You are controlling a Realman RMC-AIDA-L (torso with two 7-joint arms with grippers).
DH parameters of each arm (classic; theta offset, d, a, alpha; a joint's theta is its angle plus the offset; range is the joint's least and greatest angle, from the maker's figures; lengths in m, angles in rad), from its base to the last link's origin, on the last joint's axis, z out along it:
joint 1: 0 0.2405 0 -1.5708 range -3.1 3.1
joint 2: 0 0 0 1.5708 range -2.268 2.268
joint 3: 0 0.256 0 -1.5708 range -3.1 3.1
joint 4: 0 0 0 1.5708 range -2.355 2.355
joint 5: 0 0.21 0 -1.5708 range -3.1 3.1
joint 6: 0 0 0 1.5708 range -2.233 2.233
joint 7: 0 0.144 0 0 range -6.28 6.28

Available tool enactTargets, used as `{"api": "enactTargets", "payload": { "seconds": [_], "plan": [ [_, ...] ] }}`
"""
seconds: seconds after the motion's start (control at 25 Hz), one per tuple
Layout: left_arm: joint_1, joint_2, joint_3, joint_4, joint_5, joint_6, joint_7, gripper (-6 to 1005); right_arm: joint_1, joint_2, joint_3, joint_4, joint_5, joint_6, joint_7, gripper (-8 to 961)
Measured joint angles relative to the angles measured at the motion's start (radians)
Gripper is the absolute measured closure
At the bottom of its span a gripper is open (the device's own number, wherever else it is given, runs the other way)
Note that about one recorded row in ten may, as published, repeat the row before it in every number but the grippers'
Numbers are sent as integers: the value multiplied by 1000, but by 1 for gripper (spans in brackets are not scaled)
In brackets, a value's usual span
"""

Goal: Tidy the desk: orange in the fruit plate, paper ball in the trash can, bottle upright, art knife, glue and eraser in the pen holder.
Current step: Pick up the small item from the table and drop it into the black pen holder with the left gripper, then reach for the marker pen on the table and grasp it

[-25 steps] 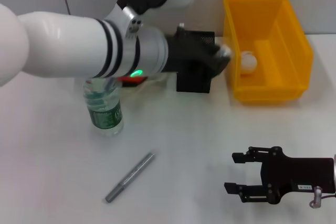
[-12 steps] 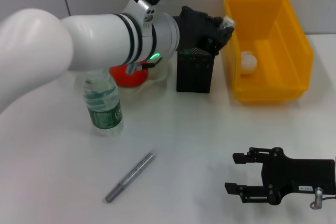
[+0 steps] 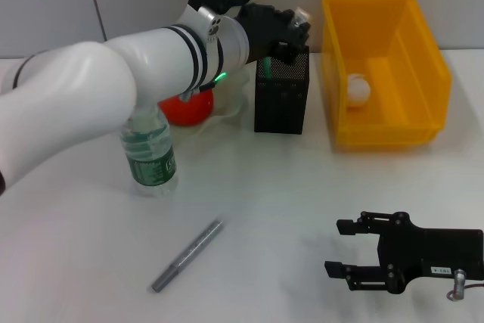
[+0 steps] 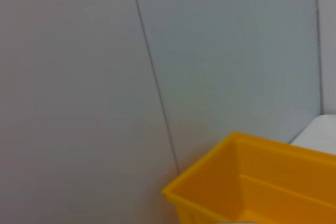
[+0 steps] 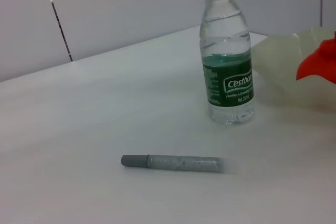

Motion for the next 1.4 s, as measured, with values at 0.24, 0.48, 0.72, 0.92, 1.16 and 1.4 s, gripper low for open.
{"api": "enactTargets", "payload": {
  "seconds": [0.24, 0.48, 0.72, 0.92, 1.16, 1.4],
  "plan": [
    [-18, 0, 52, -69, -29, -101, -2, 716, 3, 0, 10, -3, 0, 0, 0, 212],
    [-20, 0, 87, -80, -42, -109, -3, 713, 6, 0, 13, -7, 0, 1, 1, 213],
    [-24, 0, 101, -92, -58, -107, -3, 711, 16, 0, 12, -15, 0, 2, 2, 212],
    [-25, 0, 107, -97, -61, -113, -4, 709, 16, 0, 12, -15, -1, 3, 2, 212],
    [-26, 0, 104, -105, -62, -133, -4, 706, 16, 0, 12, -15, -1, 3, 2, 213],
    [-25, 0, 108, -106, -62, -161, 3, 688, 15, 0, 13, -15, -1, 3, 2, 212]
  ]
}}
